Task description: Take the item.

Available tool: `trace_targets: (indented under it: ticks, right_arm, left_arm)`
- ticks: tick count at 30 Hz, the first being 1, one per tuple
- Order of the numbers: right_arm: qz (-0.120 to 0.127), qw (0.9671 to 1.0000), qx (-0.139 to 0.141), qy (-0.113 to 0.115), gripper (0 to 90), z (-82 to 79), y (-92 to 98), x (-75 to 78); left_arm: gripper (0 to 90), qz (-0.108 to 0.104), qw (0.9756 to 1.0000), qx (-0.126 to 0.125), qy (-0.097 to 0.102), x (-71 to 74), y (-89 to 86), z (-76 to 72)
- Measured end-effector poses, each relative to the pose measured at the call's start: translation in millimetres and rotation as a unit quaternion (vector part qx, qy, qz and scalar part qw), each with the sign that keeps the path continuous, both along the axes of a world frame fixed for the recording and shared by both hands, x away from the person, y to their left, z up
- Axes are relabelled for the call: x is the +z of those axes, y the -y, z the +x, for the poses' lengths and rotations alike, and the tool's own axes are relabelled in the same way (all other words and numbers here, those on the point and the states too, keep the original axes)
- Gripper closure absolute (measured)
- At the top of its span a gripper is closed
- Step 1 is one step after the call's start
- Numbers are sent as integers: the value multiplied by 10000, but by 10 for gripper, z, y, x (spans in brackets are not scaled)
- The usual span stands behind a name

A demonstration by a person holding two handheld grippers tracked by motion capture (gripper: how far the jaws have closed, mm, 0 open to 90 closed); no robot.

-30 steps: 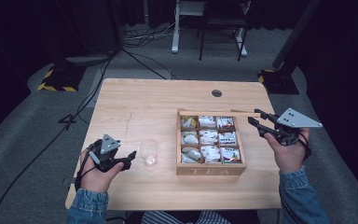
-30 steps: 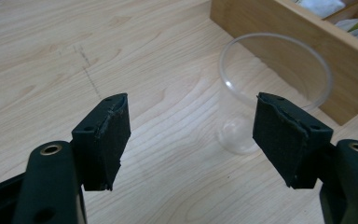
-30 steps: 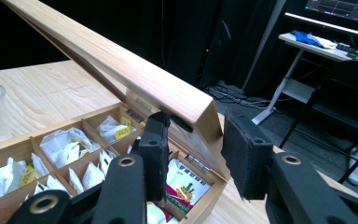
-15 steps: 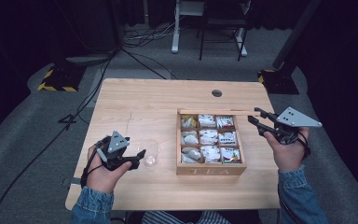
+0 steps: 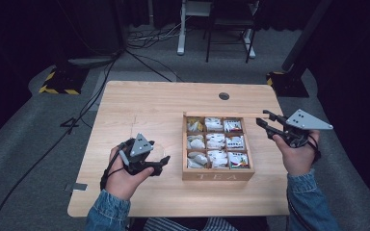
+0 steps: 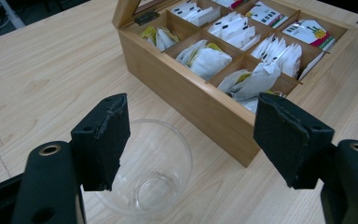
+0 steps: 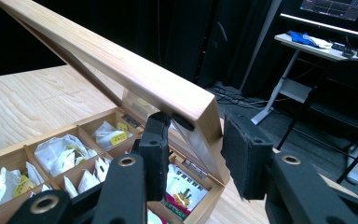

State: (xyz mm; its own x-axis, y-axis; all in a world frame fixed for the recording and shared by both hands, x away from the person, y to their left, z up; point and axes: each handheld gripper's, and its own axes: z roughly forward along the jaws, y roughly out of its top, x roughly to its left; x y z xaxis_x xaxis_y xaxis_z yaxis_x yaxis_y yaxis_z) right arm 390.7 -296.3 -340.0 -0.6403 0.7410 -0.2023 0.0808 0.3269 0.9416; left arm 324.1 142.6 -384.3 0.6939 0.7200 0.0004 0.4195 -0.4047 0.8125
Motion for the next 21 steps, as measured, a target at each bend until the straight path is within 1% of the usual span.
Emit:
trace_targets:
  ticks: [3,4,5,7,8,10,12,13,14,15,16,18,20,21]
  right_arm:
    - [10,10000,4,-3,620,4,1,0]
    - [28,10000,5,1,620,9,3,0]
    - [34,10000,4,5,620,10,3,0]
    - [37,10000,3,3,620,10,3,0]
    - [32,10000,3,-3,619,7,3,-1]
    - [34,10000,4,-6,619,6,3,-2]
    - [51,10000,5,-12,618,6,5,-5]
    - [51,10000,5,-12,618,6,5,-5]
    - [56,10000,7,-11,618,6,5,-6]
    - [60,10000,8,-11,618,7,5,-7]
    - [62,10000,9,-11,617,8,6,-7]
    - [70,10000,15,-13,617,8,7,-8]
    - [71,10000,23,-11,617,9,9,-9]
    - [74,10000,27,-13,617,9,10,-10]
  left_arm:
    - [279,29,10000,-49,42,9,39,13]
    - [279,-23,9999,-102,52,13,90,24]
    - [278,-20,9999,-128,85,16,114,32]
    - [278,-29,9998,-164,89,17,141,40]
    - [278,-25,9995,-278,114,17,198,65]
    - [278,-39,9995,-306,120,13,232,75]
    - [280,-35,9989,-455,126,5,336,113]
    - [282,-35,9989,-455,126,5,336,113]
    - [291,-76,9984,-546,95,-5,410,133]
    - [299,-76,9984,-546,95,-5,410,133]
    - [302,-57,9978,-655,72,-18,478,151]
    - [336,-52,9975,-703,39,-26,509,158]
    - [348,-31,9963,-858,-73,-55,594,193]
    - [352,-20,9959,-895,-91,-65,623,206]
